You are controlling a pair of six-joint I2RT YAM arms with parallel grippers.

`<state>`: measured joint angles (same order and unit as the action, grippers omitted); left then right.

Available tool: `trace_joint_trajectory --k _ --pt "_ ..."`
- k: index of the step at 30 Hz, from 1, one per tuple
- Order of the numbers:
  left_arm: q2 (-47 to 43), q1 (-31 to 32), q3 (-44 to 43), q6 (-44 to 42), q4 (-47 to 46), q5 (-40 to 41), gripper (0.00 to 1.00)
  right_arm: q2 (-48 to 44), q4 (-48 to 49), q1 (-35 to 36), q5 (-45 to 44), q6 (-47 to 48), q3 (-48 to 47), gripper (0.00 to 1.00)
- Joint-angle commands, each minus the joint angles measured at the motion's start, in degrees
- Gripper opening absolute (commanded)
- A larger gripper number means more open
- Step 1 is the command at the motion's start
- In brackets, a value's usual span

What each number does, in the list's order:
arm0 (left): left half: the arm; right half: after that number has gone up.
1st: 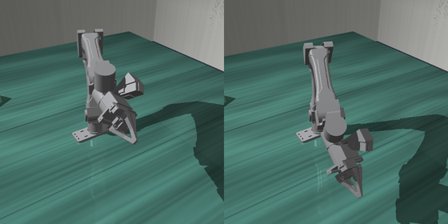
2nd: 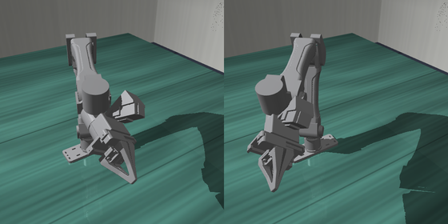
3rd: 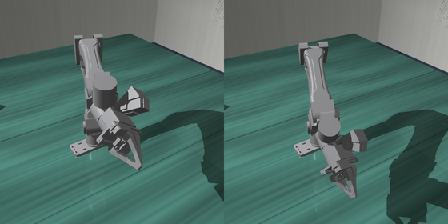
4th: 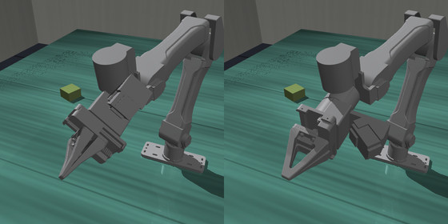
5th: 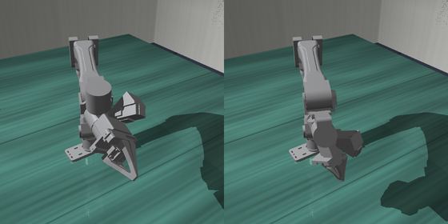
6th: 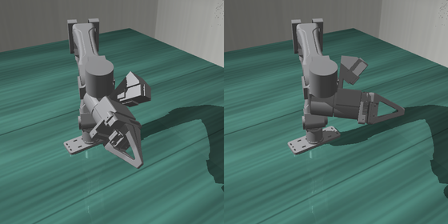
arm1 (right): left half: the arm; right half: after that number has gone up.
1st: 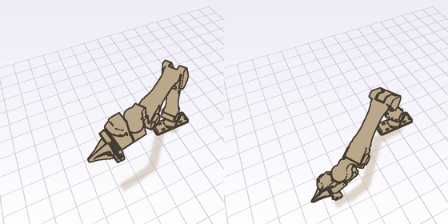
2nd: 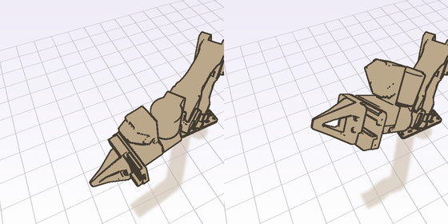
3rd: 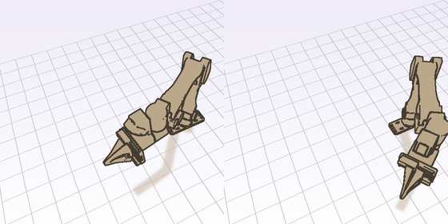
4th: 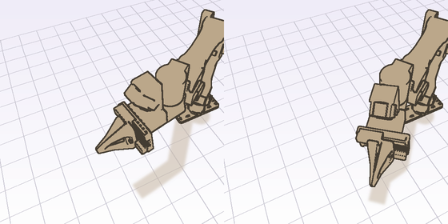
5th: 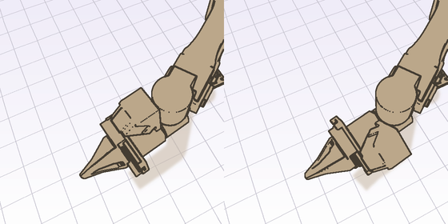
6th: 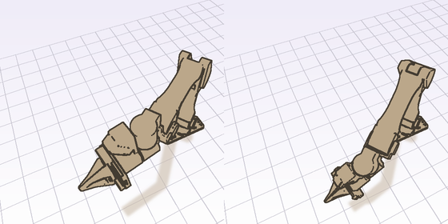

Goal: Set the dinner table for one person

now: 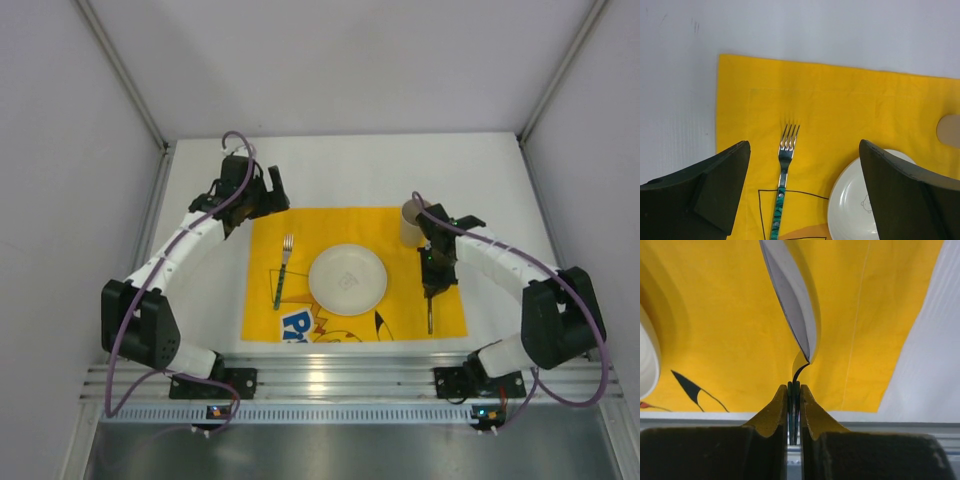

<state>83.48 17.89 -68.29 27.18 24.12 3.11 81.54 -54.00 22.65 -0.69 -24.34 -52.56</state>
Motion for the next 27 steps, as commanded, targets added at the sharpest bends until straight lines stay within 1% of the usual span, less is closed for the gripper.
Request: trace_joint_trajectory --k 1,5,6,7,9,10,11,14,16,20,21,23,24,25,27 --pt "-2.1 0.0 0.4 -0.6 -0.2 0.7 0.95 1.3 4.7 0.3 -4.9 2.4 -3.1 0.00" --pt "-1.7 0.0 0.8 -0.4 -0.6 0.9 0.95 3.6 5.3 0.3 -6.4 3.2 -4.0 0.00" --pt "-1.7 0.0 0.9 -0.3 -0.9 0.9 0.94 3.9 5.3 0.3 -6.9 3.4 -4.0 0.06" --pt "-1.3 0.0 1.1 0.0 -1.0 1.0 0.94 4.1 5.4 0.3 -7.5 3.5 -4.2 0.17" --pt "-0.9 0.0 1.1 0.2 -1.6 0.7 0.94 4.2 5.4 0.3 -8.6 4.0 -4.2 0.28" --pt "-0.3 0.0 1.1 0.4 -1.8 0.5 0.94 4.2 5.4 0.3 -8.9 4.0 -4.2 0.38" --pt "0.0 0.0 1.0 0.6 -2.0 0.4 0.94 4.3 5.5 0.3 -9.2 4.2 -4.3 0.42" --pt "1.2 0.0 0.4 1.0 -2.5 -0.5 0.93 4.6 4.3 0.3 -10.6 4.3 -4.5 0.47" --pt "1.9 0.1 0.1 1.2 -3.0 -0.8 0.93 4.2 3.2 0.4 -11.2 4.0 -4.5 0.47" --pt "4.1 0.1 -1.6 1.2 -3.1 -0.9 0.93 -0.2 -0.7 0.3 -12.1 2.7 -6.2 0.48" --pt "4.2 0.1 -1.8 1.2 -3.1 -0.9 0.93 -1.3 -3.2 0.3 -12.8 2.6 -6.9 0.49" --pt "5.0 0.1 -2.3 1.2 -3.1 -1.0 0.92 -4.5 -6.0 0.4 -14.3 1.8 -9.7 0.53" --pt "5.3 0.2 -2.4 1.1 -3.2 -1.0 0.92 -5.6 -9.2 0.3 -16.4 1.6 -10.9 0.56" --pt "5.5 0.2 -2.5 1.0 -3.1 -1.0 0.92 -7.5 -10.6 0.3 -17.5 1.3 -12.2 0.62" --pt "5.7 0.4 -2.9 1.0 -3.1 -0.8 0.92 -9.3 -14.5 0.3 -20.5 0.8 -16.7 0.68"
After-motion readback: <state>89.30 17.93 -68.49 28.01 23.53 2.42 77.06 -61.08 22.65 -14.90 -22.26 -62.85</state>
